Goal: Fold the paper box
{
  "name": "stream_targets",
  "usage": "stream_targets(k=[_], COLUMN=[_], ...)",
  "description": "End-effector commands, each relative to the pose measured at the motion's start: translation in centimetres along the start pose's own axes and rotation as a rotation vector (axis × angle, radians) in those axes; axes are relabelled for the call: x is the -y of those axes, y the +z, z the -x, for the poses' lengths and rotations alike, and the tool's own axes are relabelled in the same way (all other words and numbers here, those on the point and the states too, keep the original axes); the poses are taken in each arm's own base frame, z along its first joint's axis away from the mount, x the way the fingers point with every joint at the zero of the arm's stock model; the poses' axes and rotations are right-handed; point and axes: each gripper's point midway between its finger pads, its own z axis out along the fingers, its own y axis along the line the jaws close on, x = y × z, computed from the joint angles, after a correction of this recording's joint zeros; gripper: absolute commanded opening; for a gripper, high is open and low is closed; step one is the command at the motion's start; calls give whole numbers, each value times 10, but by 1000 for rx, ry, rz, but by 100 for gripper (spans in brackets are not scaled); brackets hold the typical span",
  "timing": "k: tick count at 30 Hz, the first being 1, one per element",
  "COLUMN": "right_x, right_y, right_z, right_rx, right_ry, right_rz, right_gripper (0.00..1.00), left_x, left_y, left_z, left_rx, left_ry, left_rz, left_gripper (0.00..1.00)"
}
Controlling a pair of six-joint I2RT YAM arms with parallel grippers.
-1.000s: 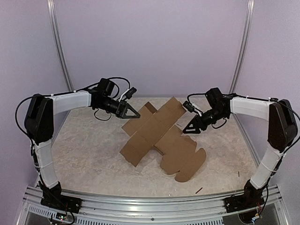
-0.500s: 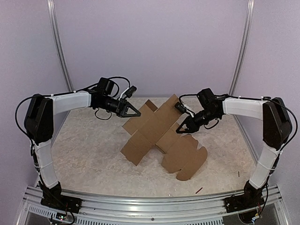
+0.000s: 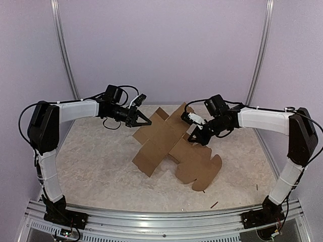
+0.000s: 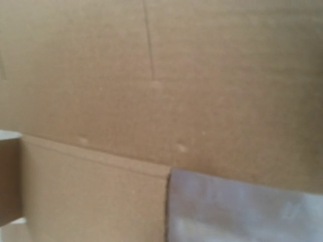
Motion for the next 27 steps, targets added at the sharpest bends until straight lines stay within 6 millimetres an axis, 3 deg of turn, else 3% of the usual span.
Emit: stream_targets(k=[1, 7, 16, 27], right_x=[2, -7, -31, -36], right_y=[27, 36, 61, 57], right_z=[-18, -16, -22, -17], right_rx=[-92, -70, -75, -45], right_ry=[-57, -58, 5, 1], right_rz=[-63, -2, 193, 216], right_gripper=[6, 7, 18, 29], left_x=[-27, -58, -78, -93], left_y=[7, 14, 19, 24], left_z=[-2, -16, -26, -35], left_rx=[16, -19, -37, -60], left_ry=[-75, -152, -199, -241], left_rz=[38, 122, 164, 190], left_gripper=[0, 0, 0, 0])
